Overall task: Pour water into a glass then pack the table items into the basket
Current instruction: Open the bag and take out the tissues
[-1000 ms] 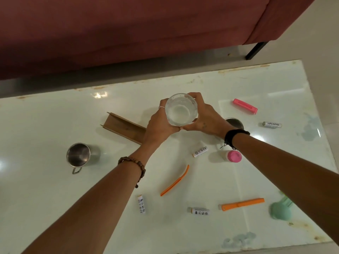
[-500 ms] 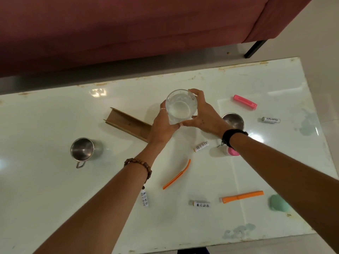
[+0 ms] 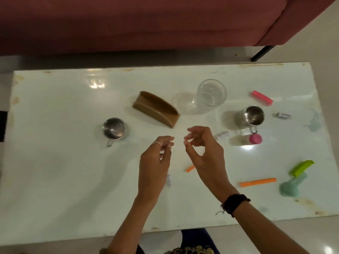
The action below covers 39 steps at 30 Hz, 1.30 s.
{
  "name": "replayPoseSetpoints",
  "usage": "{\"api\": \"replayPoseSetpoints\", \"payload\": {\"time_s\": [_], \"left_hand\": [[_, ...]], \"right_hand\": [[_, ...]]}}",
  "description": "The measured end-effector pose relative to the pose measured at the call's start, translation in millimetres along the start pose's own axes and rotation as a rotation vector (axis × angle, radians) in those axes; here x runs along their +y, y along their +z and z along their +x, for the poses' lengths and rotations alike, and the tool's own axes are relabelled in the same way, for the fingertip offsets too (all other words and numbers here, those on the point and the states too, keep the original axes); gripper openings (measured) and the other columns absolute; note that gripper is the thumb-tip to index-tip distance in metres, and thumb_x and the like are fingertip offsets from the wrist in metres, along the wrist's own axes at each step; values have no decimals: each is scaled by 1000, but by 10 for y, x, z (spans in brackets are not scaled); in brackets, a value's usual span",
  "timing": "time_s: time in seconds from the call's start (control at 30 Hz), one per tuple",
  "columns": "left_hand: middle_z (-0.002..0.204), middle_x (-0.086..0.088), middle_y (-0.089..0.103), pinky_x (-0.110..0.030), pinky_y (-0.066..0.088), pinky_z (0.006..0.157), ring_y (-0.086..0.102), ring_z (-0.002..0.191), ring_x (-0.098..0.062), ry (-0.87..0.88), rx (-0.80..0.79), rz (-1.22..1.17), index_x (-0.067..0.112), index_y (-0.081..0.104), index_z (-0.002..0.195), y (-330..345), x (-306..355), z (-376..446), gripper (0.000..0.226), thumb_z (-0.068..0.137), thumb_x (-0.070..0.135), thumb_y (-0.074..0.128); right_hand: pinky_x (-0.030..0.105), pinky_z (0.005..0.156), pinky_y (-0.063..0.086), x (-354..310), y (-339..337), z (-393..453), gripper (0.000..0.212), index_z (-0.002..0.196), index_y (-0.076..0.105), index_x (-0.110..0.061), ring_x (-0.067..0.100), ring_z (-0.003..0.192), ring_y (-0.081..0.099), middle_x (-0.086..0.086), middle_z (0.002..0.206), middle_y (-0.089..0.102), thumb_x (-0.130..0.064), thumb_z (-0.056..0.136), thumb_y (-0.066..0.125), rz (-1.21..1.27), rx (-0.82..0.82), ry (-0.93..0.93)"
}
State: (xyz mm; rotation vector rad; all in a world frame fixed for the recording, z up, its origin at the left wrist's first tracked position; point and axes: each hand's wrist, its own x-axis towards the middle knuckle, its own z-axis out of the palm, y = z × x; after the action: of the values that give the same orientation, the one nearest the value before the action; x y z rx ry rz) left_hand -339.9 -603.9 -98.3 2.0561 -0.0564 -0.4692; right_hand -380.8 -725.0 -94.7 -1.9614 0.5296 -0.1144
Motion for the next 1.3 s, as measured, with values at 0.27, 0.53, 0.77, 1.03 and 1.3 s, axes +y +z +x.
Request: {"api": "replayPoseSetpoints", "payload": {"time_s": [0.27,0.53,0.77,1.03,1.3], "left_hand": [[93,27,62,-1,44,74,59,92,7,-25,303,39,40,59,90,-1930,-723,-381,33,90,7,55],[94,6,67,4,39,74,58,80,2,-86,635,156,16,66,97,-3820,-1577,-597,17,87,6,58],[144,-15,41,-43,38,105,36,135,-35,-16,532,719,11,45,135,-4705,-2256,-313,63,77,6,70],[158,-4,-4,-43,19,117,4,146,-25,-147,181,983,32,-1,147,-5000,-2834,196,72,95,16,46],[143,-5,45,-40,45,98,49,127,-27,54,521,583,22,49,132,-4922,-2451,-12,41,92,14,54]], "right_hand": [[13,72,46,-977,1620,-376,18,93,54,-41,9,84,62,-25,98,63,-24,87,60,48,-261,-94],[7,67,44,-2005,3477,-463,30,100,45,-45,6,76,61,-18,93,62,-22,89,60,105,-530,-224],[2,63,43,-2273,4651,-323,37,110,43,-25,2,77,59,-10,101,59,-21,83,68,157,-590,-83],[5,66,49,-2191,5254,-387,60,128,35,-18,-2,76,58,1,128,50,-18,80,71,68,-607,-73],[39,109,37,-2222,4972,-438,82,142,28,-18,25,132,38,6,149,35,-25,76,75,-214,-636,-363]]}}
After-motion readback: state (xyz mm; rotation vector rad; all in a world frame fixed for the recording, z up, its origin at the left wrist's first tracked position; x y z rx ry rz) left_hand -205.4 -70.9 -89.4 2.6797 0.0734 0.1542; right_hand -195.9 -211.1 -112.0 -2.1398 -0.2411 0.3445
